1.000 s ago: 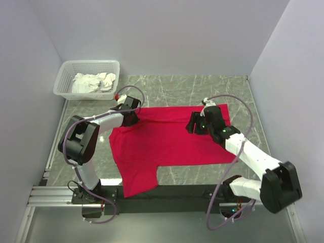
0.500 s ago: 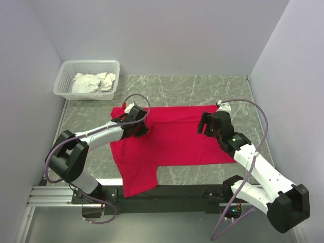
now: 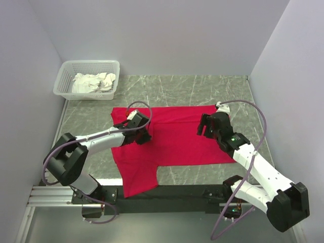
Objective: Fold and stack the t-shirts
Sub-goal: Fold the tshirt
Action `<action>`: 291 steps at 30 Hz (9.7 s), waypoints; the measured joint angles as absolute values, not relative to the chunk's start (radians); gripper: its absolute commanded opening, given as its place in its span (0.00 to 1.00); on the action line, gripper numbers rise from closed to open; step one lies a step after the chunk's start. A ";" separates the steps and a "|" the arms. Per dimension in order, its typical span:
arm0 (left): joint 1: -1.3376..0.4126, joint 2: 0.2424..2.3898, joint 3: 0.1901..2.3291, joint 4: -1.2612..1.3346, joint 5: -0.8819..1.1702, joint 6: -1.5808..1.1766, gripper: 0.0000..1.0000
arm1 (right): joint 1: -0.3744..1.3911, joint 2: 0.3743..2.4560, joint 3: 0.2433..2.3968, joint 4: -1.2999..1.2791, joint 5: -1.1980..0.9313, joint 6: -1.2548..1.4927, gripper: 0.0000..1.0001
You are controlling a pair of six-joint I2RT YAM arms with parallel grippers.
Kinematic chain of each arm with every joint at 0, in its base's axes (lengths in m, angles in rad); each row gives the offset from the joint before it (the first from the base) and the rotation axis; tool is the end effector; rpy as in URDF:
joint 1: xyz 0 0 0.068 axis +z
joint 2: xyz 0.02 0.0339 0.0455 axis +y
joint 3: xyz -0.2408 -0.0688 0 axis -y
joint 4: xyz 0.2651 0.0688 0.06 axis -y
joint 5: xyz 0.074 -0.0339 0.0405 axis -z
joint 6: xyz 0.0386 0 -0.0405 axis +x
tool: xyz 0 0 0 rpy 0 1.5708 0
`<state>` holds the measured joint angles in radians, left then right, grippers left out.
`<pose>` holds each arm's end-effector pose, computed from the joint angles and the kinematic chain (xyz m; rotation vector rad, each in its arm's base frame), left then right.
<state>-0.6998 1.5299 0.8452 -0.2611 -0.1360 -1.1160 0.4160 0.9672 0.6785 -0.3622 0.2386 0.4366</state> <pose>0.2475 -0.2015 0.1419 -0.5928 2.5308 -0.5529 0.2262 0.0899 0.2262 0.1536 2.2030 0.2110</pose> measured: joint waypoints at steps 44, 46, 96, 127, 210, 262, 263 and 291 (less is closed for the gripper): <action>-0.327 1.354 0.623 -0.094 -0.022 -0.685 0.58 | 0.416 1.018 0.634 -0.291 0.006 0.410 0.77; -0.327 1.353 0.623 -0.098 -0.014 -0.686 0.55 | 0.416 1.018 0.634 -0.291 0.006 0.409 0.77; -0.364 1.282 0.620 -0.359 -0.056 -0.900 0.08 | 0.416 1.020 0.633 -0.282 -0.017 0.402 0.76; -0.864 1.775 1.165 -0.606 -0.395 -0.854 0.38 | 0.416 1.014 0.634 -0.310 0.020 0.398 0.75; -0.242 1.919 1.262 -0.408 -0.204 -0.702 0.36 | -0.270 1.867 1.131 -0.229 -0.222 0.647 0.55; -0.257 1.897 1.398 -0.465 -0.204 -0.707 0.91 | -0.247 1.969 1.426 -0.395 -0.034 0.593 0.43; -0.257 1.857 1.390 -0.471 -0.205 -0.707 0.91 | -0.238 1.925 1.401 -0.401 -0.022 0.587 0.44; -0.411 1.083 0.603 -0.739 -0.183 -1.009 0.49 | -0.027 0.928 0.633 -0.633 0.074 0.569 0.53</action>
